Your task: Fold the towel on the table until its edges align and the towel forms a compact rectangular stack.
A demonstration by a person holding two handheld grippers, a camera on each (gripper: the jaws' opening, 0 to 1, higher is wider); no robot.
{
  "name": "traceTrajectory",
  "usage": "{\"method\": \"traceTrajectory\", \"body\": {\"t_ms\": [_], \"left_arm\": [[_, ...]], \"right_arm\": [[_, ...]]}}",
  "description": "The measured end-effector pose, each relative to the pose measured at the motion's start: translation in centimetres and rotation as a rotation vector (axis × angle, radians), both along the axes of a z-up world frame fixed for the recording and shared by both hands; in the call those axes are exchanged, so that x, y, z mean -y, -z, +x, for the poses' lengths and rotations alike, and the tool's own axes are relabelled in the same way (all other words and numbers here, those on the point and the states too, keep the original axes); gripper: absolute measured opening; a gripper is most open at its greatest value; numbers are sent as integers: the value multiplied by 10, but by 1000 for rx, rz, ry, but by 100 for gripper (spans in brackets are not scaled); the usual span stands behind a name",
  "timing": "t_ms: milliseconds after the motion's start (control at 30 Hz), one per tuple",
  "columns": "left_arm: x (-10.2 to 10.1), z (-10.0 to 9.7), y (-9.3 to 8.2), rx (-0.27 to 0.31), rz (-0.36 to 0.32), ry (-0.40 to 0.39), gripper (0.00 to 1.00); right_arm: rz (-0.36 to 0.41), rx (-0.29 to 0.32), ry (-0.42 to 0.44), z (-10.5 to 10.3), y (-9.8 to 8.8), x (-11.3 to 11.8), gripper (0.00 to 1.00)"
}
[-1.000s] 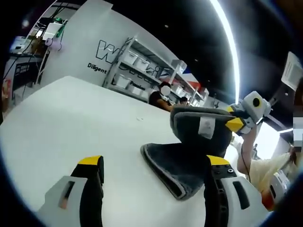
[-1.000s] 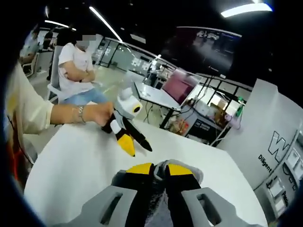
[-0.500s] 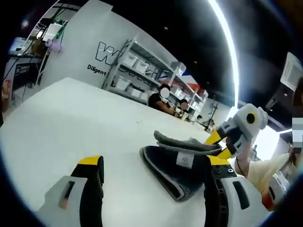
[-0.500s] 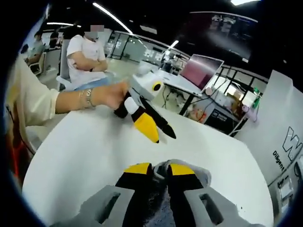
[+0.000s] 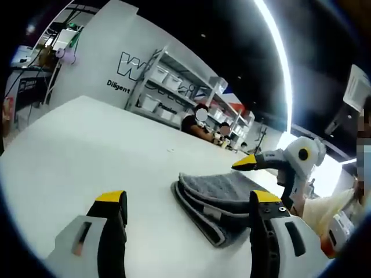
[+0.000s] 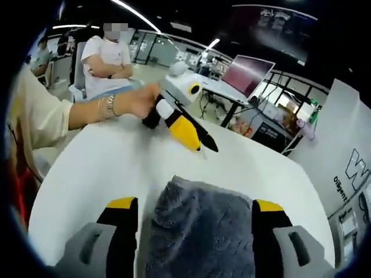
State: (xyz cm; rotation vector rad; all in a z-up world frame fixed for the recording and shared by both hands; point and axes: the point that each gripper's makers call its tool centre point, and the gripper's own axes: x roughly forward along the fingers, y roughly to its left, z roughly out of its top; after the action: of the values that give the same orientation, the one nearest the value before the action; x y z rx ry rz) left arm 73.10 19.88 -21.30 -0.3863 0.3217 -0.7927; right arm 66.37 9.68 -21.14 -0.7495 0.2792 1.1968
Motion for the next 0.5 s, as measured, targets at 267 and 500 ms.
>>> {"method": "traceTrajectory", "body": {"t_ms": [267, 500], "left_arm": [[1, -1, 0, 0, -2, 0, 85], [1, -3, -1, 3, -3, -2, 85]], "right_arm": [[122, -209, 42, -16, 8, 55, 99], [171, -224, 211, -11, 2, 137, 99]]}}
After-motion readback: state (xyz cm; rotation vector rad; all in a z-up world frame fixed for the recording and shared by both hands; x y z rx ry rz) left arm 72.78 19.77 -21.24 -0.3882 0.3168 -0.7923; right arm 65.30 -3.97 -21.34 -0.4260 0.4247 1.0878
